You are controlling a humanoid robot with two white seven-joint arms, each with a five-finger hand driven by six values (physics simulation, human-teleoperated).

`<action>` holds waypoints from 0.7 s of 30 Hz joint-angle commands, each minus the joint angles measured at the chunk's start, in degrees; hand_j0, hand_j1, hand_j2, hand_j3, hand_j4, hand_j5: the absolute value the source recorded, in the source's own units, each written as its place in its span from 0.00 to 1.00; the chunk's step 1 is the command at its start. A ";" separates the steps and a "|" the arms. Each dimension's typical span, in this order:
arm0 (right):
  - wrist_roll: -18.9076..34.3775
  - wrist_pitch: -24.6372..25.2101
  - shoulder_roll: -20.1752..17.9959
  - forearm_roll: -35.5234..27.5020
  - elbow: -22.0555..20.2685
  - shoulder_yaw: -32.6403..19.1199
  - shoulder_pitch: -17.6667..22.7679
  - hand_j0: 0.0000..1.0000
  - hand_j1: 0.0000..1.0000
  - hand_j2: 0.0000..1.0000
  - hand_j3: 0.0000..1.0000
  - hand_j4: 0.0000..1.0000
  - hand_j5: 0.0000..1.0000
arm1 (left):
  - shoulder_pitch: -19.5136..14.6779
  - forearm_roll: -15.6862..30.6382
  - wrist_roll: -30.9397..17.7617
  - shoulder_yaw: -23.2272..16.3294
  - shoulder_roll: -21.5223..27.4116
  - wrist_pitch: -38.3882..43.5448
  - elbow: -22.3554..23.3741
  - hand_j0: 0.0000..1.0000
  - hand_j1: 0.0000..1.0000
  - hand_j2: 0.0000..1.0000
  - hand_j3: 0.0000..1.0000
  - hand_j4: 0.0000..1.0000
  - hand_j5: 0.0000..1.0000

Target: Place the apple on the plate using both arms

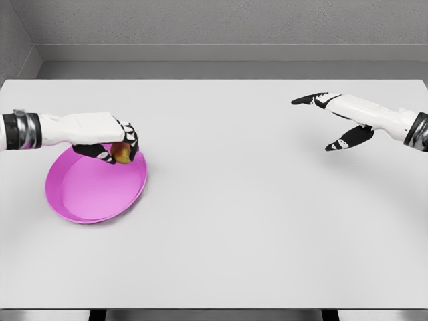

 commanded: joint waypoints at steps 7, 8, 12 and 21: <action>-0.02 0.16 -0.04 -0.35 -0.03 -0.03 0.09 1.00 1.00 1.00 1.00 1.00 1.00 | 0.18 1.16 0.10 0.04 2.16 0.17 0.58 1.00 1.00 1.00 1.00 1.00 1.00; -0.02 0.16 -0.04 -0.35 -0.03 -0.03 0.09 1.00 1.00 1.00 1.00 1.00 1.00 | 0.09 1.24 0.10 0.13 2.25 0.17 0.58 1.00 1.00 1.00 1.00 1.00 1.00; -0.02 0.16 -0.75 -0.44 -0.03 -0.03 0.09 1.00 1.00 1.00 1.00 1.00 1.00 | -1.58 6.86 0.19 2.23 -0.38 0.17 11.20 1.00 1.00 1.00 1.00 1.00 1.00; -0.02 0.16 -0.75 -0.35 -0.03 -0.03 0.18 1.00 1.00 1.00 1.00 1.00 1.00 | -2.99 8.19 0.10 6.20 -5.13 0.17 28.35 1.00 1.00 1.00 1.00 1.00 1.00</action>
